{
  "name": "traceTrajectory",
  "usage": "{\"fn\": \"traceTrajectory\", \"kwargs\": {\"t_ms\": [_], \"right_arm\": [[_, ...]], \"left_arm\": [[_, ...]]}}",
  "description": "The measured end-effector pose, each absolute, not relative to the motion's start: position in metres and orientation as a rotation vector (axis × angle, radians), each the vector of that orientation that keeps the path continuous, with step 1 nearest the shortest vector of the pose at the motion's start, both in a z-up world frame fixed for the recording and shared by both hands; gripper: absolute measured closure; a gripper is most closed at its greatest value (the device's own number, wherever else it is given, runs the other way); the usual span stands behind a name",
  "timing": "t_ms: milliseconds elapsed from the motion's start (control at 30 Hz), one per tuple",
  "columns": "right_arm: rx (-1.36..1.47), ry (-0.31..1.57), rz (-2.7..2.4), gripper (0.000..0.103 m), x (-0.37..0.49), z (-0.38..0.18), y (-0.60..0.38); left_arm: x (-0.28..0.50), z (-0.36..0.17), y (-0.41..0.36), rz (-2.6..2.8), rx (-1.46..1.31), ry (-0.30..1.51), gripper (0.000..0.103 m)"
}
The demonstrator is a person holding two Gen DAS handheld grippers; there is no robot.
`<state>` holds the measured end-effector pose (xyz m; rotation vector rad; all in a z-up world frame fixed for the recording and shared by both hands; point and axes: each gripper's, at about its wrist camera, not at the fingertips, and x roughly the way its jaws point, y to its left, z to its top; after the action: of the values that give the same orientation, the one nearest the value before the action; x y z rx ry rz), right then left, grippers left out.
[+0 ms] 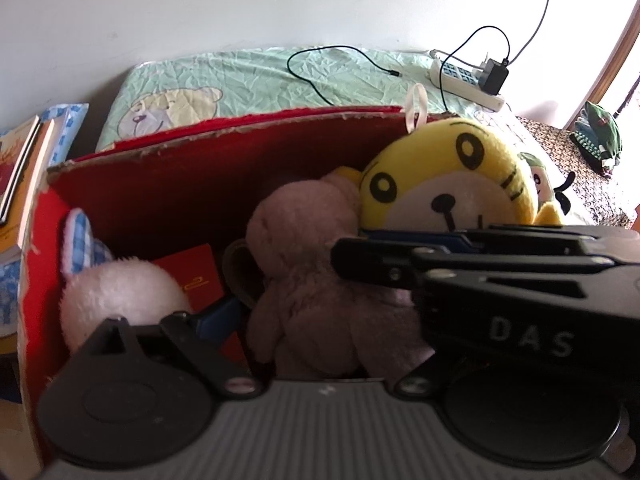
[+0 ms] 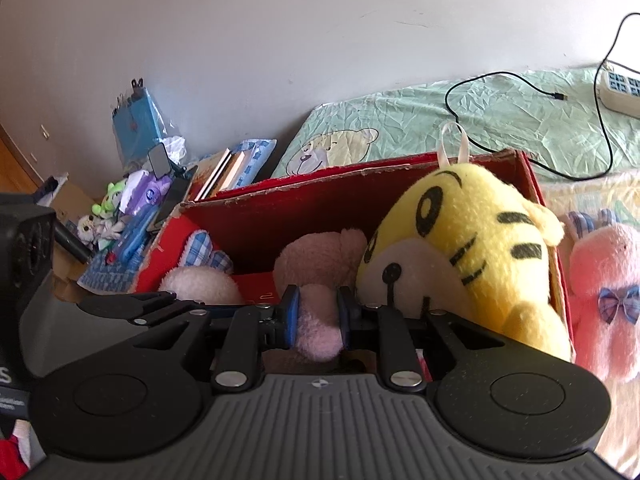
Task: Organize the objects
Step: 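Lower the teddy bear into the box and open the right gripper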
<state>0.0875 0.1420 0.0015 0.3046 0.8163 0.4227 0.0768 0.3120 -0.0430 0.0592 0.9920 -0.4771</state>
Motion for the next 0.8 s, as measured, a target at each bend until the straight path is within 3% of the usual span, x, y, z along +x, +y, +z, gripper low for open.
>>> {"fn": "traceTrajectory", "kwargs": {"t_ms": [800], "right_arm": [[0.417,0.755,0.374,0.074,0.041,0.014,0.121]], "left_arm": [[0.036,-0.018,0.309,-0.308,0.179,0.912,0.007]]}}
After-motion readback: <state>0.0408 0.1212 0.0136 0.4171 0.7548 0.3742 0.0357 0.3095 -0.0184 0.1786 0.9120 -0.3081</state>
